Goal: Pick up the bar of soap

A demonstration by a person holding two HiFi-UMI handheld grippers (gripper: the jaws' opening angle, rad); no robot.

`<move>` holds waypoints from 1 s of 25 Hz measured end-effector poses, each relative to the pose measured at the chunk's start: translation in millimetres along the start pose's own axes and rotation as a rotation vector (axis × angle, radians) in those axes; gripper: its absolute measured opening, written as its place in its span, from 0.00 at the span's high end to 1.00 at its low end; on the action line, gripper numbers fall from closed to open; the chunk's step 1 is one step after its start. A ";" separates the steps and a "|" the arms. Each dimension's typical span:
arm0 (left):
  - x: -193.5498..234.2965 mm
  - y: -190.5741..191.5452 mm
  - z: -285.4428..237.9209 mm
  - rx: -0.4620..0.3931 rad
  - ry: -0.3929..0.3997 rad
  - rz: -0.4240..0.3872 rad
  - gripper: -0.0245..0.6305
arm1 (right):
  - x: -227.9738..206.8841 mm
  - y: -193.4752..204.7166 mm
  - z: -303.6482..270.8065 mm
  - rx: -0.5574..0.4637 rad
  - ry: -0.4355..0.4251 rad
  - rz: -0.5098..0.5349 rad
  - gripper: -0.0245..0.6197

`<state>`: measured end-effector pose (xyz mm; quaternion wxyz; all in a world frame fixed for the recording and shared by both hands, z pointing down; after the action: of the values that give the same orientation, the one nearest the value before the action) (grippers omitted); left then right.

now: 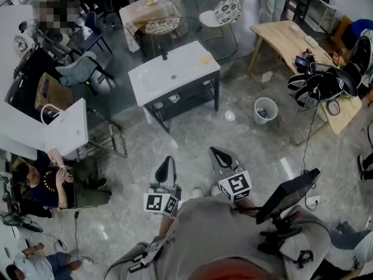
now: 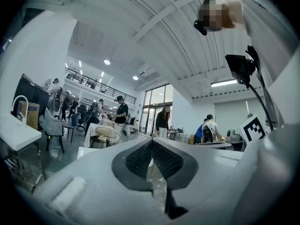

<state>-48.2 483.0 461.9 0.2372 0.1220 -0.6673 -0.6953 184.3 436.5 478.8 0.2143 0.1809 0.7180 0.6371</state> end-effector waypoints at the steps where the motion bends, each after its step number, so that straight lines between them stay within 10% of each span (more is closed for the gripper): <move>1: -1.9 -1.2 -4.7 0.003 0.004 -0.006 0.97 | -3.6 -0.3 -0.7 -0.005 0.002 -0.001 0.96; 25: -30.6 -12.8 -25.2 -0.024 -0.041 -0.079 0.97 | -34.5 3.1 -20.1 0.017 -0.042 0.031 0.96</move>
<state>-11.8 476.1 442.9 0.1971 0.1310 -0.6583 -0.7145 202.5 401.7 486.5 0.2178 0.2073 0.7158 0.6303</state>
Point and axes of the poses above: the fingertips, and each gripper's own axes: z backward along the fingers, x to its left, y out of its underside, the point moved 9 cm from there along z, backward along the fingers, and after that the axes turned 9 degrees about y, right-handed, at the moved point
